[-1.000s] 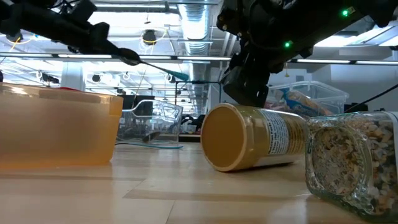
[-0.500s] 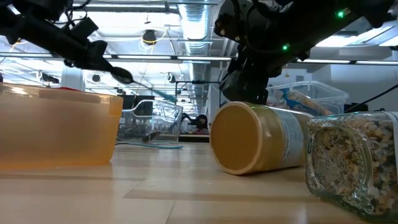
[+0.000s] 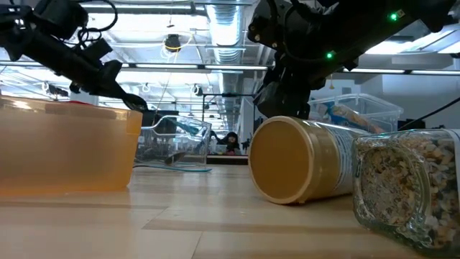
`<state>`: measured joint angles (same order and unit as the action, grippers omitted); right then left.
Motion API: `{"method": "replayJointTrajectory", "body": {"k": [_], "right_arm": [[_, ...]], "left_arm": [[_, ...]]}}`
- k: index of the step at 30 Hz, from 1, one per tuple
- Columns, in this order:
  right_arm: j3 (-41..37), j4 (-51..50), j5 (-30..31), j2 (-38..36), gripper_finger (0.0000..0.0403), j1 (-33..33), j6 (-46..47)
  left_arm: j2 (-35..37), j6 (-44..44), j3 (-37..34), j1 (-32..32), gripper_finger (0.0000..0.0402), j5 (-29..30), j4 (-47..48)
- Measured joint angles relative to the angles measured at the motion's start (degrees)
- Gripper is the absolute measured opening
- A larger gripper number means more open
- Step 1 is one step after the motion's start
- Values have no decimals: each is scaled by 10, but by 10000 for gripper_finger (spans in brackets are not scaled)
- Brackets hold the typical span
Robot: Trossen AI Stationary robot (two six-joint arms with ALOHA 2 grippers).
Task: Pick & Place Food Item
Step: Put the blue spoon into the left transparent bin
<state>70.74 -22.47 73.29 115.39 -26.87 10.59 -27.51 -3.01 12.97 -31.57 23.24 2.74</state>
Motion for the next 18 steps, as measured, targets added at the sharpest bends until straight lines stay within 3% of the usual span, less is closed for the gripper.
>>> {"method": "replayJointTrajectory", "body": {"k": [4,9,18], "right_arm": [[0,0,0,0,92,0,0],[0,0,0,0,92,0,1],[0,2,0,0,92,0,1]], "left_arm": [[0,-9,0,-41,0,-67,7],[0,-18,0,-89,0,-109,29],[-12,-34,-46,-177,0,-221,-20]]}}
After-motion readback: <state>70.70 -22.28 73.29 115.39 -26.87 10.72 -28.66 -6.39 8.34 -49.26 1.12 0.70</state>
